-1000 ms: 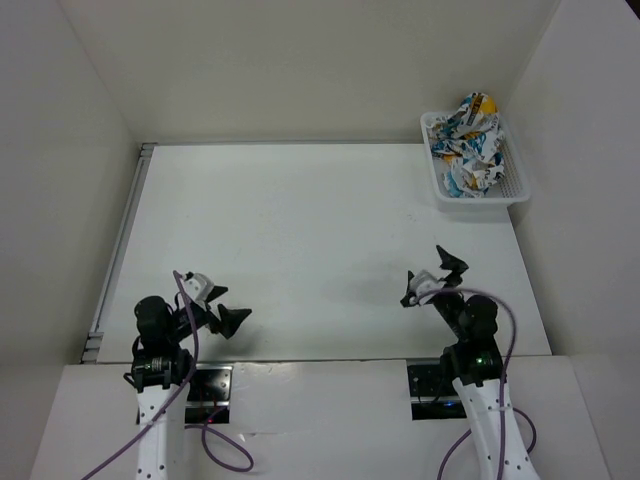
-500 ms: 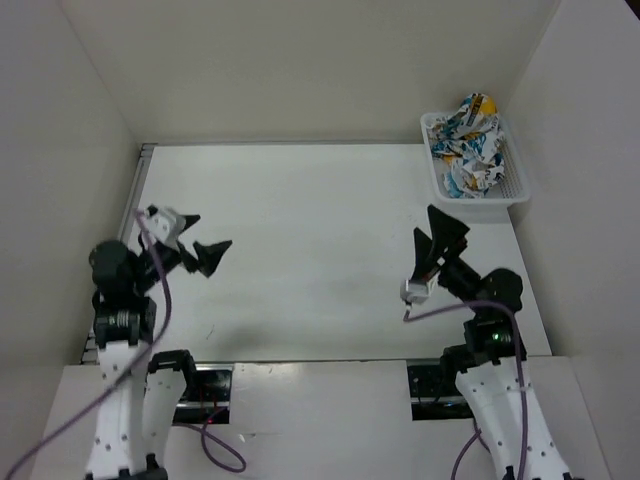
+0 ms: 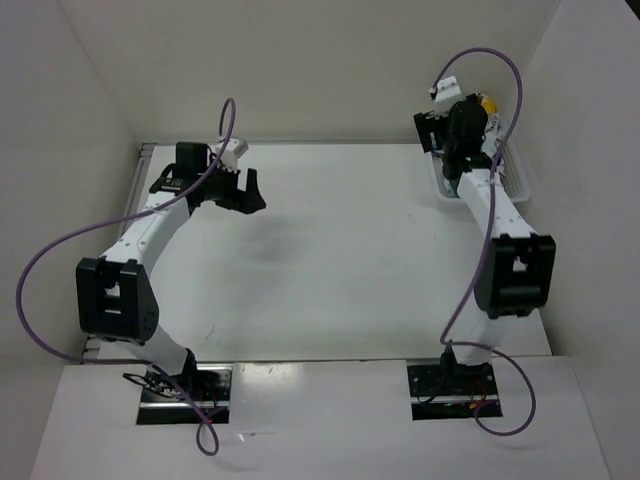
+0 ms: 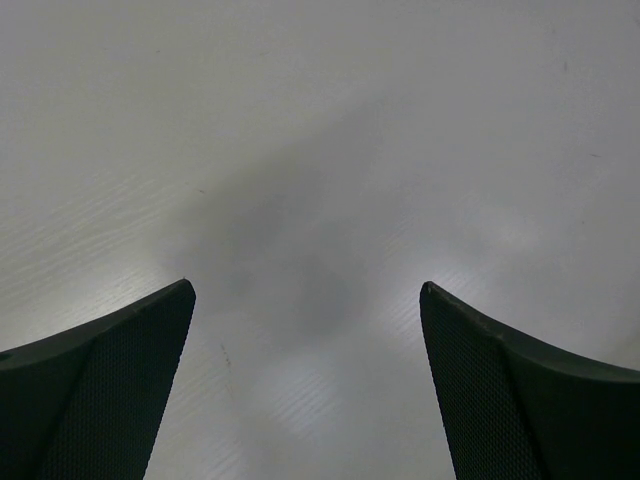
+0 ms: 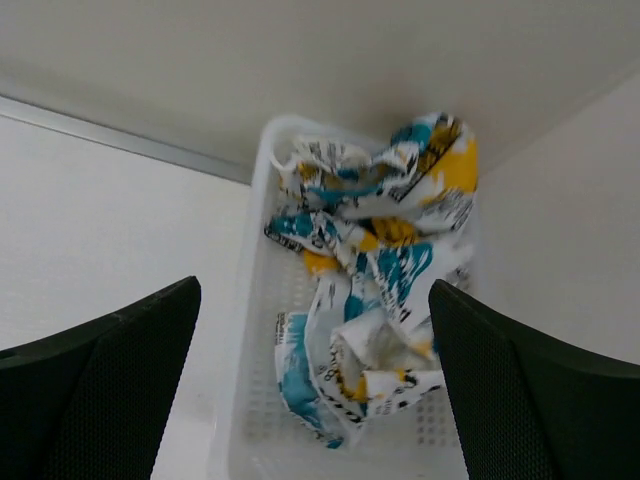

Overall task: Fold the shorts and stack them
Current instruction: Grab the shorts from the pile

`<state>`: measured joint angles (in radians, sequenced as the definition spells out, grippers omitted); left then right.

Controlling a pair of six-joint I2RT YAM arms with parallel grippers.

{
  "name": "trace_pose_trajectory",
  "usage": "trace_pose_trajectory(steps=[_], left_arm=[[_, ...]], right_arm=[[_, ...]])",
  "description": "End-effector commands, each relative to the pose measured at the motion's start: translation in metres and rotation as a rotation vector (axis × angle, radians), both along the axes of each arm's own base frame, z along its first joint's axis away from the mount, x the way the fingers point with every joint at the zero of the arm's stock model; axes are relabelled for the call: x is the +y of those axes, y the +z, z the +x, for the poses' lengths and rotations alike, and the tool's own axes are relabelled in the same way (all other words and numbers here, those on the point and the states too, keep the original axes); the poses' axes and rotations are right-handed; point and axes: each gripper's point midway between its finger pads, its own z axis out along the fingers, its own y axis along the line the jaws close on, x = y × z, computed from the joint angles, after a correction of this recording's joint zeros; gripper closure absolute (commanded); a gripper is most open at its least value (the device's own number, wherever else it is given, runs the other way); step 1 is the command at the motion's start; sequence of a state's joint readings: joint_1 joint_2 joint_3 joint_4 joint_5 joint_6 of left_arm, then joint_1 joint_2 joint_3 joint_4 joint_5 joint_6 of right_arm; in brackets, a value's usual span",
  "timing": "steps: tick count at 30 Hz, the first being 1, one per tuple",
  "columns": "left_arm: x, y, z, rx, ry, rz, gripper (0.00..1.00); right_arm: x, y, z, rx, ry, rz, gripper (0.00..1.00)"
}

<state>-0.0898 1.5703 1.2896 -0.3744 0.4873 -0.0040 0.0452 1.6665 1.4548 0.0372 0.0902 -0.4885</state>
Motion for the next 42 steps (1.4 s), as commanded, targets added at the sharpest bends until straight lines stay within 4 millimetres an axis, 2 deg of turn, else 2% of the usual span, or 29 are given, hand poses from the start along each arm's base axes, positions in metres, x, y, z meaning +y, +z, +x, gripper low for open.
trace_pose_trajectory(steps=[1, 3, 4, 6, 7, 8, 9, 10, 13, 14, 17, 18, 21, 23, 25, 26, 28, 29, 30, 32, 35, 36, 38, 39, 40, 42], left_arm=[[0.008, 0.016, 0.026, -0.048, 0.044, 0.036, 0.0], [0.005, 0.005, 0.031, -0.028, 0.034, 0.029, 0.0], [0.003, 0.002, 0.031, -0.018, 0.021, 0.019, 0.0], [-0.005, 0.0, 0.03, -0.01, -0.019, -0.014, 0.0], [-0.008, -0.003, 0.029, 0.001, -0.03, -0.024, 0.0], [-0.01, -0.012, 0.026, 0.025, -0.042, -0.033, 0.0], [-0.013, -0.01, 0.024, 0.027, -0.061, -0.05, 0.0], [-0.013, -0.021, 0.021, 0.059, -0.06, -0.048, 0.0], [-0.013, -0.027, 0.018, 0.088, -0.059, -0.046, 0.0], [-0.013, -0.033, 0.017, 0.109, -0.059, -0.045, 0.0], [-0.007, -0.041, 0.018, 0.129, -0.032, -0.018, 0.0], [-0.007, -0.041, 0.018, 0.129, -0.032, -0.018, 0.0], [-0.015, -0.053, 0.011, 0.157, -0.046, -0.008, 0.0], [-0.026, -0.056, 0.004, 0.171, -0.08, -0.018, 0.0], [-0.03, -0.057, 0.001, 0.175, -0.102, -0.04, 0.0], [-0.031, -0.059, -0.002, 0.185, -0.108, -0.046, 0.0], [-0.031, -0.059, -0.002, 0.185, -0.108, -0.046, 0.0], [-0.028, -0.057, -0.001, 0.173, -0.095, -0.032, 0.0], [-0.026, -0.061, -0.002, 0.181, -0.087, -0.024, 0.0], [-0.025, -0.058, -0.002, 0.171, -0.079, -0.017, 0.0], [-0.023, -0.057, -0.003, 0.167, -0.071, -0.008, 0.0], [-0.023, -0.05, -0.001, 0.143, -0.071, -0.011, 0.0], [-0.023, -0.04, -0.002, 0.117, -0.072, -0.013, 0.0], [-0.023, -0.03, -0.001, 0.086, -0.072, -0.016, 0.0], [-0.023, -0.026, -0.001, 0.075, -0.072, -0.017, 0.0], [-0.021, -0.012, -0.002, 0.038, -0.065, -0.013, 0.0]], right_arm=[[-0.049, -0.021, 0.038, 0.009, -0.301, 0.255, 0.0], [-0.095, -0.031, 0.047, -0.021, -0.475, 0.287, 0.0], [-0.107, -0.048, 0.053, -0.026, -0.523, 0.276, 0.0], [-0.125, -0.06, 0.054, -0.034, -0.596, 0.238, 0.0], [-0.14, -0.078, 0.054, -0.021, -0.649, 0.238, 0.0], [-0.145, -0.09, 0.054, -0.002, -0.665, 0.246, 0.0], [-0.15, -0.092, 0.056, -0.007, -0.676, 0.258, 0.0], [-0.158, -0.101, 0.055, 0.003, -0.703, 0.249, 0.0], [-0.158, -0.129, 0.062, 0.045, -0.692, 0.226, 0.0], [-0.164, -0.147, 0.062, 0.083, -0.702, 0.229, 0.0], [-0.169, -0.173, 0.063, 0.13, -0.708, 0.223, 0.0], [-0.175, -0.173, 0.061, 0.129, -0.718, 0.224, 0.0], [-0.17, -0.195, 0.059, 0.198, -0.693, 0.224, 0.04], [-0.161, -0.201, 0.062, 0.23, -0.642, 0.243, 0.21], [-0.158, -0.218, 0.056, 0.273, -0.641, 0.249, 0.37], [-0.157, -0.219, 0.056, 0.274, -0.633, 0.252, 0.54], [-0.156, -0.228, 0.051, 0.296, -0.636, 0.249, 0.74], [-0.159, -0.225, 0.052, 0.282, -0.651, 0.243, 0.93], [-0.162, -0.222, 0.052, 0.266, -0.666, 0.238, 1.0], [-0.163, -0.203, 0.06, 0.223, -0.661, 0.245, 1.0], [-0.163, -0.15, 0.068, 0.134, -0.64, 0.265, 1.0], [-0.159, -0.134, 0.07, 0.11, -0.622, 0.288, 1.0], [-0.154, -0.079, 0.07, 0.024, -0.595, 0.343, 1.0], [-0.148, -0.061, 0.07, 0.001, -0.56, 0.37, 1.0], [-0.143, -0.018, 0.065, -0.061, -0.529, 0.394, 1.0], [-0.134, 0.028, 0.058, -0.125, -0.473, 0.411, 1.0]])
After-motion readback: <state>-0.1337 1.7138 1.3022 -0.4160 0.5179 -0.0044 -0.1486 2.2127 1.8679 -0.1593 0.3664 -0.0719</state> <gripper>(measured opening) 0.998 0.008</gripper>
